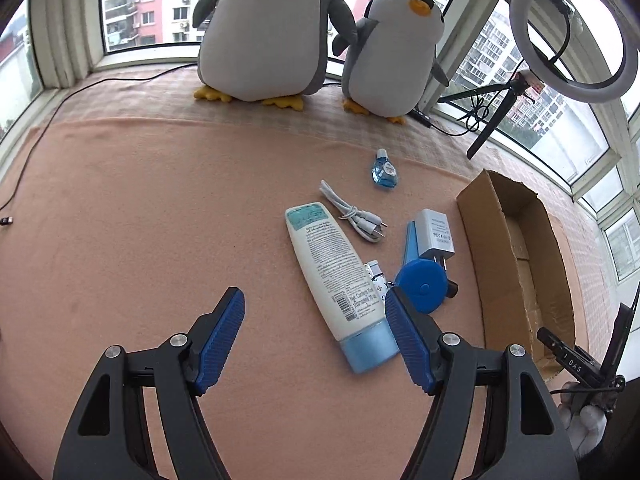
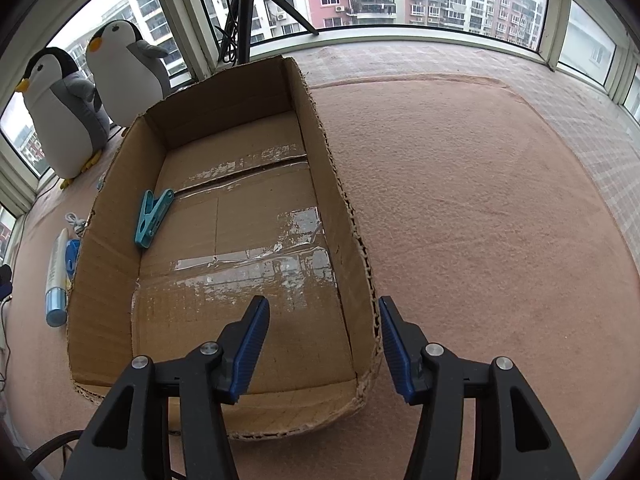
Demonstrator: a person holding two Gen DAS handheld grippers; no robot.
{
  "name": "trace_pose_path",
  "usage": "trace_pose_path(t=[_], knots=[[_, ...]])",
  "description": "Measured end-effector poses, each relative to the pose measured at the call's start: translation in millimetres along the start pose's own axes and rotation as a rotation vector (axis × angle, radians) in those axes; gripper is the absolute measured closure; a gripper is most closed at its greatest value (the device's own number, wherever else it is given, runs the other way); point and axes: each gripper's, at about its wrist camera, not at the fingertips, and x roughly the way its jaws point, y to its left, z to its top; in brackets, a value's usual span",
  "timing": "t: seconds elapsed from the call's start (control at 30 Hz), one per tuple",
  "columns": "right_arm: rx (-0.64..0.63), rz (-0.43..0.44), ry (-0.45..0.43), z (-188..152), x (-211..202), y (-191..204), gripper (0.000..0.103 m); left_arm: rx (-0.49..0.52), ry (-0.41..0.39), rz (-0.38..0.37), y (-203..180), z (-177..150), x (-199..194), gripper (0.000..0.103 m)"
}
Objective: Organize rigid objects
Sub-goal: 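Return the left tool to the lotion tube and close on it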
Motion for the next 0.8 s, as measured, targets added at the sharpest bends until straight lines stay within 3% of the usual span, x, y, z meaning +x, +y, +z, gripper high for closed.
trace_pose_path(t=[0.27,0.5,0.63,0.8], knots=[[0.005,0.003,0.001,0,1,-1,0.052,0.026,0.0,0.112,-29,-7,37,0.031],[0.004,0.003,0.002,-1,1,-1,0.051,0.037,0.0,0.135,-36,-9,47,0.033],[0.004,0.004,0.003,-1,2,-2,0.051,0.057,0.0,0.15,-38,-11,51,0.042],[0.008,0.008,0.005,-1,3,-2,0.05,0.082,-0.009,0.171,-34,-16,53,0.043]])
